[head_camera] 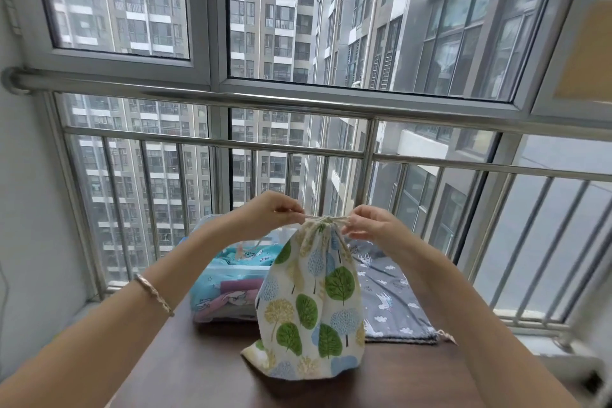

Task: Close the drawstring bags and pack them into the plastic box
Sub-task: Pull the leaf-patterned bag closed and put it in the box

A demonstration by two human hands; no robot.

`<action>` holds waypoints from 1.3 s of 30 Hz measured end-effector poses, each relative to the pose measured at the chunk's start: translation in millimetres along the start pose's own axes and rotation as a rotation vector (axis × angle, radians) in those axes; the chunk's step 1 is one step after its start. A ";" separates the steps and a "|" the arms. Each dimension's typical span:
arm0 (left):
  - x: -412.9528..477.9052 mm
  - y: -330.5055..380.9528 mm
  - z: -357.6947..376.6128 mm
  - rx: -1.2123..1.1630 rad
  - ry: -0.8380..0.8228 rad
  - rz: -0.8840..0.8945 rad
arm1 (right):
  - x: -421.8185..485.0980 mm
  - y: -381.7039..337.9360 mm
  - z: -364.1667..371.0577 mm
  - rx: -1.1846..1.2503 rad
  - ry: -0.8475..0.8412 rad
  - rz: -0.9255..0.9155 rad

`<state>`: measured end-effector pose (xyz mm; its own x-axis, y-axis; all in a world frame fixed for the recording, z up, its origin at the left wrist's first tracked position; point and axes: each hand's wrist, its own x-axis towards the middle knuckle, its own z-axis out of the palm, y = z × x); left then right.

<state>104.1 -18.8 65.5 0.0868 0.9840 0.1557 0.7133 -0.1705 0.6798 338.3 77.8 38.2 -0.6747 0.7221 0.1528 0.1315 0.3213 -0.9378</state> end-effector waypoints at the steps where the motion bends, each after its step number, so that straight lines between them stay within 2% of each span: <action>1: 0.6 -2.4 0.9 0.058 0.041 0.016 | 0.7 -0.6 1.0 0.014 -0.024 0.008; 3: 1.0 -6.4 4.8 0.250 0.175 0.091 | 3.3 -5.1 5.7 0.114 -0.022 0.043; 5: 0.9 -7.1 10.0 0.531 0.395 0.239 | 6.8 -12.1 12.3 0.188 -0.030 0.113; 7: 0.1 -0.1 15.5 0.650 0.553 0.350 | 10.5 -17.1 19.2 0.122 -0.077 0.204; 9: -1.3 8.4 23.3 0.653 0.602 0.394 | 15.6 -21.0 23.8 -0.055 -0.130 0.310; 11: -3.9 15.1 30.3 0.622 0.600 0.326 | 20.2 -27.5 27.2 -0.223 -0.219 0.402; 14: -4.6 14.6 37.0 0.574 0.612 0.218 | 22.4 -38.3 31.0 -0.207 -0.303 0.475; 16: -4.7 13.1 39.0 0.356 0.625 0.145 | 24.0 -40.3 30.0 -0.146 -0.317 0.484; 19: -3.9 12.6 36.6 -0.147 0.515 0.057 | 25.7 -37.6 29.9 -0.164 -0.276 0.461; 21: -0.9 10.6 35.2 -0.259 0.422 0.066 | 25.0 -37.8 33.4 -0.191 -0.213 0.387; 24: 2.9 7.2 35.6 -0.289 0.284 0.075 | 22.0 -42.7 40.2 -0.279 -0.140 0.253; 27: 4.1 4.7 31.7 -0.315 0.224 0.044 | 19.7 -45.4 40.8 -0.300 -0.067 0.179; 30: 3.2 5.5 24.7 -0.337 0.158 -0.041 | 14.8 -45.4 42.6 -0.319 0.006 0.112; 35: 7.8 4.1 10.1 -0.384 -0.002 -0.264 | 8.7 -43.1 51.9 -0.501 0.108 -0.035; 39: 10.0 9.0 4.4 -0.347 -0.075 -0.289 | 8.6 -43.2 54.1 -0.551 0.131 -0.117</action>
<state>114.4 -10.3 70.0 -0.0224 0.9926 -0.1196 0.4416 0.1171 0.8895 287.5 37.0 63.2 -0.6162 0.7213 0.3162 0.4443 0.6499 -0.6166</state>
